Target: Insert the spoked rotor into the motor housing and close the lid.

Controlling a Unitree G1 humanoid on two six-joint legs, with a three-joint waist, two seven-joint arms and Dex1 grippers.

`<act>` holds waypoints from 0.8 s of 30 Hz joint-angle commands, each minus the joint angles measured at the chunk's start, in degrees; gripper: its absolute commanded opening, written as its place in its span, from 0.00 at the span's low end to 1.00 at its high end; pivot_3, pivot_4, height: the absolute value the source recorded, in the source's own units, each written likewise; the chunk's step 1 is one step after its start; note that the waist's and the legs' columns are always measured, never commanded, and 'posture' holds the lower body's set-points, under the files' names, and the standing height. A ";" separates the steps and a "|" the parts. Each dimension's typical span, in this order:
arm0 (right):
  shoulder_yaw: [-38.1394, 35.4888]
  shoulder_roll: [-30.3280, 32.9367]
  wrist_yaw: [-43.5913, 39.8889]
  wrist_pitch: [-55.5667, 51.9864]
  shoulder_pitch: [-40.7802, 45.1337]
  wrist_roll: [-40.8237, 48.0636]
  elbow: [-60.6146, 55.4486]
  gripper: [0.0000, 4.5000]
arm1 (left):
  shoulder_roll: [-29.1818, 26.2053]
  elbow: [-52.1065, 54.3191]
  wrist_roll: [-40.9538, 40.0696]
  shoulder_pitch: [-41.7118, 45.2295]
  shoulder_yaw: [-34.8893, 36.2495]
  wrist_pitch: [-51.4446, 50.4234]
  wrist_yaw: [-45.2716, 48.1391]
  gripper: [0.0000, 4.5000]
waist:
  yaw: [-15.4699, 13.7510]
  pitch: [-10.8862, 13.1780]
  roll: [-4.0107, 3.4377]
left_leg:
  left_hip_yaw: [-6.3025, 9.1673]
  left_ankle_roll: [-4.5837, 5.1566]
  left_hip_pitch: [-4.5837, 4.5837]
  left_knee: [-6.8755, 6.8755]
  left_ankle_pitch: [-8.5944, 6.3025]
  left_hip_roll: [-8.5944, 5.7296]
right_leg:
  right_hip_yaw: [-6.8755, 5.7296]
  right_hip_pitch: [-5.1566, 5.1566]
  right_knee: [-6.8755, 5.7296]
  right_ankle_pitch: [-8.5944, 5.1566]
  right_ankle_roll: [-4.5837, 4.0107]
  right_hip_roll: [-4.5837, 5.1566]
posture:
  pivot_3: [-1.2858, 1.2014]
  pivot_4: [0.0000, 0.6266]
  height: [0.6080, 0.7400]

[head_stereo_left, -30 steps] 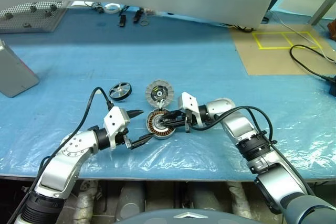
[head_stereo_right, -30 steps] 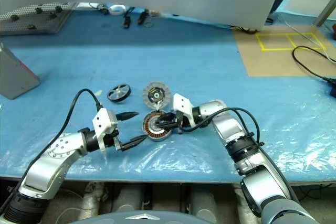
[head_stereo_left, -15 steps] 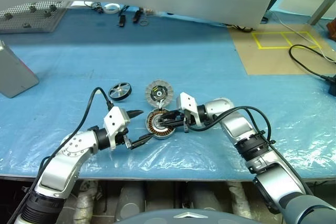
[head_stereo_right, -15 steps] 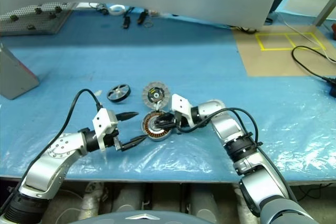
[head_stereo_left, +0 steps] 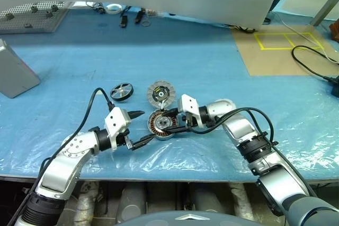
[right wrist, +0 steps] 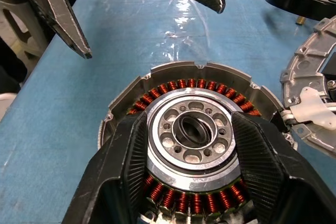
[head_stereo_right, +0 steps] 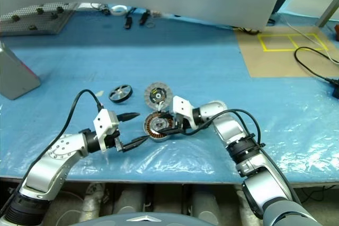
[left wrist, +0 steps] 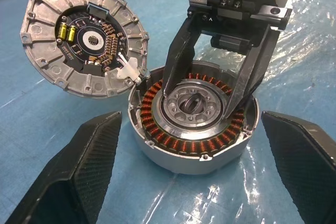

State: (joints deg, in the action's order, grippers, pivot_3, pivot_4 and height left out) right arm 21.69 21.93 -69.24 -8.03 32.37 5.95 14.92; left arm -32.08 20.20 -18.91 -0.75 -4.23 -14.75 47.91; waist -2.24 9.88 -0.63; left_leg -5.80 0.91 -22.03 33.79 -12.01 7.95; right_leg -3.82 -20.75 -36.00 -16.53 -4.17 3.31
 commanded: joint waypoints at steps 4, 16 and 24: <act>-4.10 2.16 -1.31 -2.65 0.86 3.70 -3.48 0.57 | 0.07 -0.26 -0.06 0.05 0.22 1.76 0.50 1.00 | -0.09 0.00 0.00 | 0.01 0.02 -0.04 0.13 -0.01 0.00 | 0.00 0.00 -0.07 0.00 0.00 0.00 | 0.52 0.24 1.00; -4.59 1.09 -2.93 -11.45 0.77 9.28 -9.73 0.06 | 1.08 -2.43 0.60 2.19 -1.58 2.44 0.89 1.00 | -0.08 0.00 -0.01 | 0.02 0.03 0.01 0.33 -0.02 0.05 | 0.03 -0.06 -0.44 -0.01 -0.02 0.00 | 0.52 0.24 1.00; -2.52 -1.58 -1.26 -7.31 3.48 4.98 -1.84 0.01 | 0.39 -0.55 0.10 1.54 -1.32 1.25 0.66 1.00 | -0.04 0.00 -0.01 | 0.01 0.03 -0.03 0.38 -0.02 0.05 | 0.03 -0.10 -0.47 -0.01 -0.02 0.00 | 0.52 0.24 1.00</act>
State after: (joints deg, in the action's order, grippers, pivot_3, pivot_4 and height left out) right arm 19.32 20.64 -70.59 -16.67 34.87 10.89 13.19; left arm -31.20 16.93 -18.50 1.11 -5.81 -13.65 48.50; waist -2.28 9.89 -0.63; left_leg -5.79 0.93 -22.07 34.16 -12.03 7.99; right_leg -3.79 -20.85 -36.46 -16.54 -4.19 3.32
